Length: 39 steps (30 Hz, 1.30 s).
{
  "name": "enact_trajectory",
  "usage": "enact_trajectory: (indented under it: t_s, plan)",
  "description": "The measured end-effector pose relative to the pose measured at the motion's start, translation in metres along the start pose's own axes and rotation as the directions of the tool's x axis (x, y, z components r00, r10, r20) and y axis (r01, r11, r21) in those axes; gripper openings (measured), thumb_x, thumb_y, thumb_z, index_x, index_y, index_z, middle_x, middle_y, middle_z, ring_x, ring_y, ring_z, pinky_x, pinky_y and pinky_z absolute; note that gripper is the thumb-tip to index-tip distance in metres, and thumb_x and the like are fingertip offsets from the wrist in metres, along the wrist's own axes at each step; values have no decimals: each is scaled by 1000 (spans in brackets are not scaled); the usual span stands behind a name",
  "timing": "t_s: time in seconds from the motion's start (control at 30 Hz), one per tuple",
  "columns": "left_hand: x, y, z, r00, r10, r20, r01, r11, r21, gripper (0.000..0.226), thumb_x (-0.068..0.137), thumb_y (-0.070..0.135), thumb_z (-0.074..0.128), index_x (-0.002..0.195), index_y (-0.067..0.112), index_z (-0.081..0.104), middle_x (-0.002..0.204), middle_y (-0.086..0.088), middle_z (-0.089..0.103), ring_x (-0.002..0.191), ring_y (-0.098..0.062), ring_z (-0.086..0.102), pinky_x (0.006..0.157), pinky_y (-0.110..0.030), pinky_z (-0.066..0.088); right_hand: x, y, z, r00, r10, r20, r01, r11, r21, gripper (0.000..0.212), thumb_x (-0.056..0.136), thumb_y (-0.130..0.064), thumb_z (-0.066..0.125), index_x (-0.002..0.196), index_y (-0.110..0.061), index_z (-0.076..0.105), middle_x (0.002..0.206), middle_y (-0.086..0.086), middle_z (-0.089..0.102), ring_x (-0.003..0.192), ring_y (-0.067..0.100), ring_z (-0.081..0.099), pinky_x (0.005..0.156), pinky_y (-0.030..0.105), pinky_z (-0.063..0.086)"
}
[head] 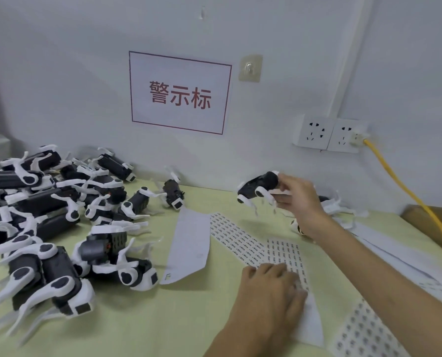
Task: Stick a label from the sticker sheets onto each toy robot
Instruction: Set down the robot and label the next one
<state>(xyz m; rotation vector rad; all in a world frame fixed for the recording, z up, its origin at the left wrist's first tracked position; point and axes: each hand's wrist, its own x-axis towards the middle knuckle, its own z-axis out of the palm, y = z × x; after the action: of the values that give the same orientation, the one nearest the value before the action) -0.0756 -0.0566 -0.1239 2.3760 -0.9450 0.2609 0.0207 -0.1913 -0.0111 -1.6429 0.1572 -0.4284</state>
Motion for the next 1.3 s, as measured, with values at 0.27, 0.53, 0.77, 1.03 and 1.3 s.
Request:
enact_trajectory:
  t_s: [0.27,0.53,0.77,1.03,1.3]
  plan:
    - [5,28,-49,928,-264,262,321,216,-922,72,82,70,45,135,26,65,130,15,71,118,-9,66,97,-31,52,-125,8,-57,976,-14,216,-104,847,522,44,104,-40,42,125,-13,70,134,9,66,125,26,59,99,42,44]
    - [0,18,-64,940,-280,195,142,-198,-970,51,96,63,48,114,27,81,123,1,74,101,-12,67,73,-22,52,-159,18,-42,986,-101,133,82,987,140,47,95,-37,52,86,9,57,74,6,54,69,20,46,68,34,38]
    - [-3,20,-66,946,-225,235,154,-328,-932,35,102,40,54,99,24,85,120,-3,76,100,-18,74,68,-22,57,-159,24,-49,998,-29,47,30,999,-27,26,105,-24,51,100,-8,70,96,13,71,92,22,70,85,36,48]
    - [-5,24,-61,948,-264,180,158,-104,-982,19,97,35,66,107,27,79,131,-10,71,118,-24,59,83,-34,40,-167,13,-51,982,-180,50,177,983,52,32,85,-40,60,113,-29,71,114,-14,72,112,4,65,90,25,48]
    - [-7,25,-53,969,-213,127,161,148,-976,44,102,41,61,132,10,68,130,-20,69,122,-29,64,72,-20,50,-168,14,-50,980,-200,-9,200,979,35,15,89,-12,76,99,-23,73,95,-9,75,96,5,68,83,20,52]
